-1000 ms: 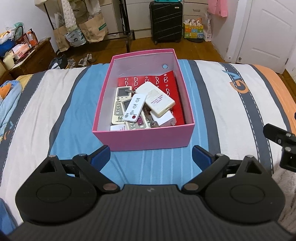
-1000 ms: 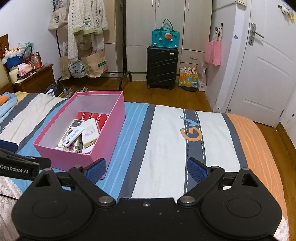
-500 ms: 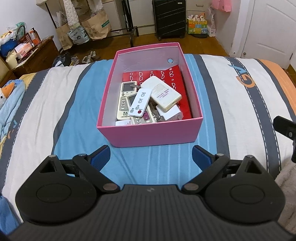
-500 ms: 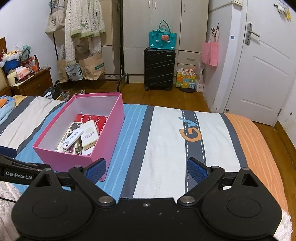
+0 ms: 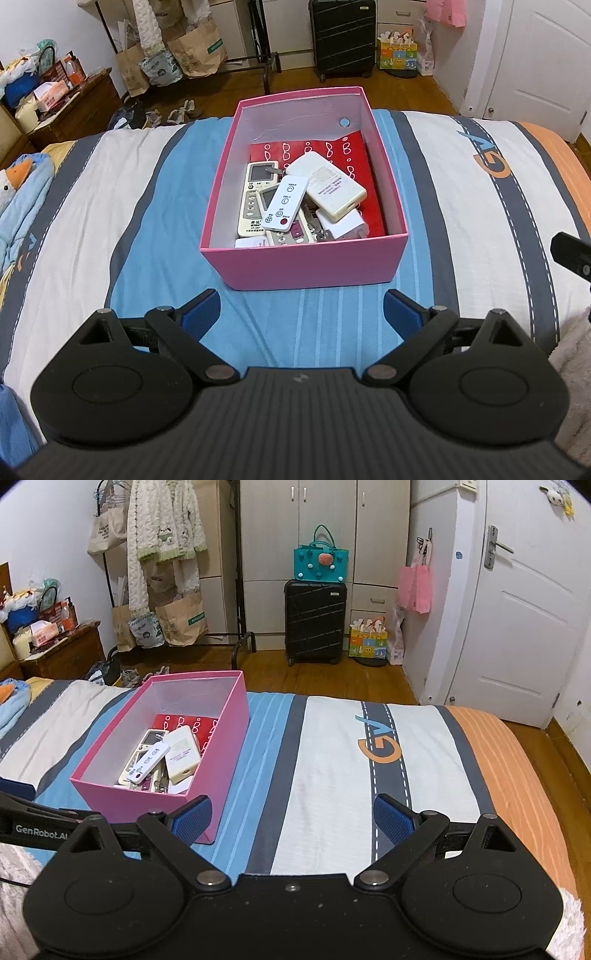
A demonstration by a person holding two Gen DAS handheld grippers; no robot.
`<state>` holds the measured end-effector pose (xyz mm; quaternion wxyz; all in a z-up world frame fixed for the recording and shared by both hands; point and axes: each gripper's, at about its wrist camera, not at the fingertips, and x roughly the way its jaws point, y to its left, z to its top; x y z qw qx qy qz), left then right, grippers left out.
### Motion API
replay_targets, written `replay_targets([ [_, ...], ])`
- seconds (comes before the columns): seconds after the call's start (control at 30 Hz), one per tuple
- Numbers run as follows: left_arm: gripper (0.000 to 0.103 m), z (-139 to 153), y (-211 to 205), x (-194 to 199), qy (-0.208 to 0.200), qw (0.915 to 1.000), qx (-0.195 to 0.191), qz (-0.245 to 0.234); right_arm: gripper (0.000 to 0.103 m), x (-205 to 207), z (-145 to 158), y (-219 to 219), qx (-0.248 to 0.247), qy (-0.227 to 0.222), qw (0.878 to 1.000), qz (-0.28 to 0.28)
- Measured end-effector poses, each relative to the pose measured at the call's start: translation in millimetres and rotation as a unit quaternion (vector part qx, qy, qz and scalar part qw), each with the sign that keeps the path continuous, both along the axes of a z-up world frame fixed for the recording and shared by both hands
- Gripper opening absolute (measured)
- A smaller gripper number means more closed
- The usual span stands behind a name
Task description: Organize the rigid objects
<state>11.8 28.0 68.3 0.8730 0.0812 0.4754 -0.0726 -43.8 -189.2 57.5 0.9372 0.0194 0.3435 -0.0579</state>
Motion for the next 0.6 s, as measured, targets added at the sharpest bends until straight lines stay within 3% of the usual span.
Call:
replay_targets([
  [0.6, 0.096, 1.2, -0.2, -0.2, 0.001, 1.0000, -0.002, 0.000, 0.097, 1.2, -0.2, 0.2, 0.003, 0.002, 1.000, -0.005],
])
